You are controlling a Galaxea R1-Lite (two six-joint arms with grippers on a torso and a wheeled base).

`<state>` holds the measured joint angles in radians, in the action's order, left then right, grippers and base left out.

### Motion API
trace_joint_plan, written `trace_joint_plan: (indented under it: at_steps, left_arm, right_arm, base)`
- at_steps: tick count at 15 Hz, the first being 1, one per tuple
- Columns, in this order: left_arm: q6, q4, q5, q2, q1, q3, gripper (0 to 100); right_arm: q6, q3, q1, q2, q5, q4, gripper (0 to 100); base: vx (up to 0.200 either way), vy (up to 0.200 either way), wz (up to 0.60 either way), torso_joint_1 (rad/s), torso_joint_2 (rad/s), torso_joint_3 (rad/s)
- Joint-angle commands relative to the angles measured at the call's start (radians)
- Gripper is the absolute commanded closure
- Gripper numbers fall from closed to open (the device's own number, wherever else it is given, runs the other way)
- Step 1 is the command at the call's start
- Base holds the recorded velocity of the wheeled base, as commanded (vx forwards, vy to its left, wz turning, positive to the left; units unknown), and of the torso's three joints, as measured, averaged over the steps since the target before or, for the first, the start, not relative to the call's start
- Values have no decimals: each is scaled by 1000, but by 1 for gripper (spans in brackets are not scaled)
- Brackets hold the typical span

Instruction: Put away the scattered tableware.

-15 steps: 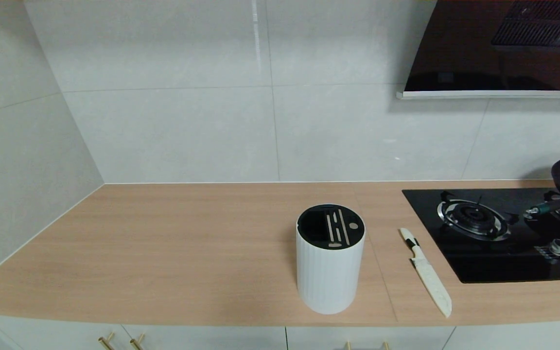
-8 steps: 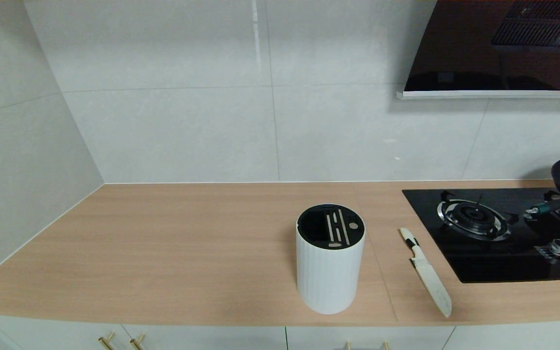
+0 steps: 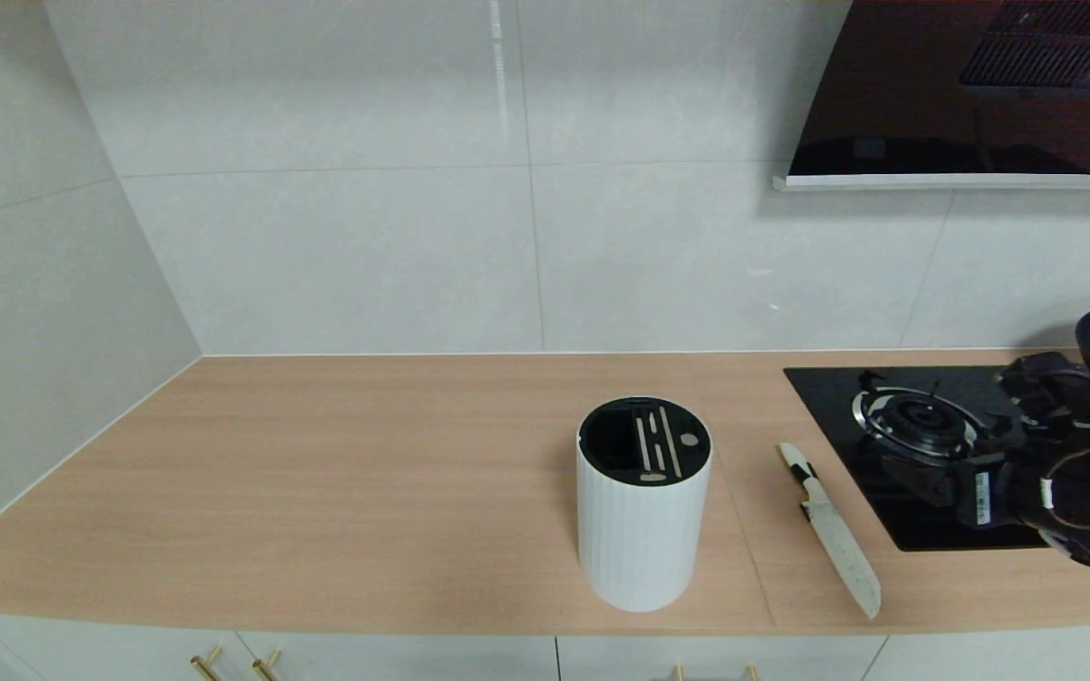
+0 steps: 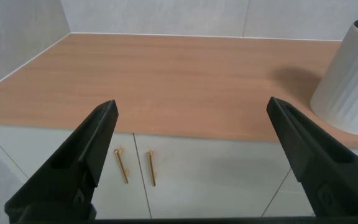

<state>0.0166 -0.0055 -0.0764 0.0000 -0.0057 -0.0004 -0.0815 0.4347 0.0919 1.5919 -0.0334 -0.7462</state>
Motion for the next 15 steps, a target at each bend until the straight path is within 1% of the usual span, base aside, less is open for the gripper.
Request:
trace_joint_plan:
  at_steps: [1, 2, 5, 11, 14, 15]
  left_arm:
    - [0, -1, 0, 0, 1, 0, 0]
    - [-1, -1, 0, 0, 0, 0, 0]
    - [-1, -1, 0, 0, 0, 0, 0]
    - [-1, -1, 0, 0, 0, 0, 0]
    - [-1, -2, 0, 0, 0, 0, 0]
    - [-1, -1, 0, 0, 0, 0, 0]
  right_arm:
    - [0, 7, 8, 269, 3, -105, 0]
    - [2, 19, 15, 362, 7, -182, 0]
    - [6, 32, 46, 494, 38, -291, 0]
    - [95, 125, 61, 666, 40, -317, 0]
    - [97, 164, 63, 738, 67, -375, 0]
    - [95, 176, 61, 775, 95, -421, 0]
  base:
    - [0, 0, 0, 0, 0, 0]
    - [0, 0, 0, 0, 0, 0]
    - [0, 0, 0, 0, 0, 0]
    - [0, 0, 0, 0, 0, 0]
    - [0, 0, 0, 0, 0, 0]
    - [0, 0, 0, 0, 0, 0]
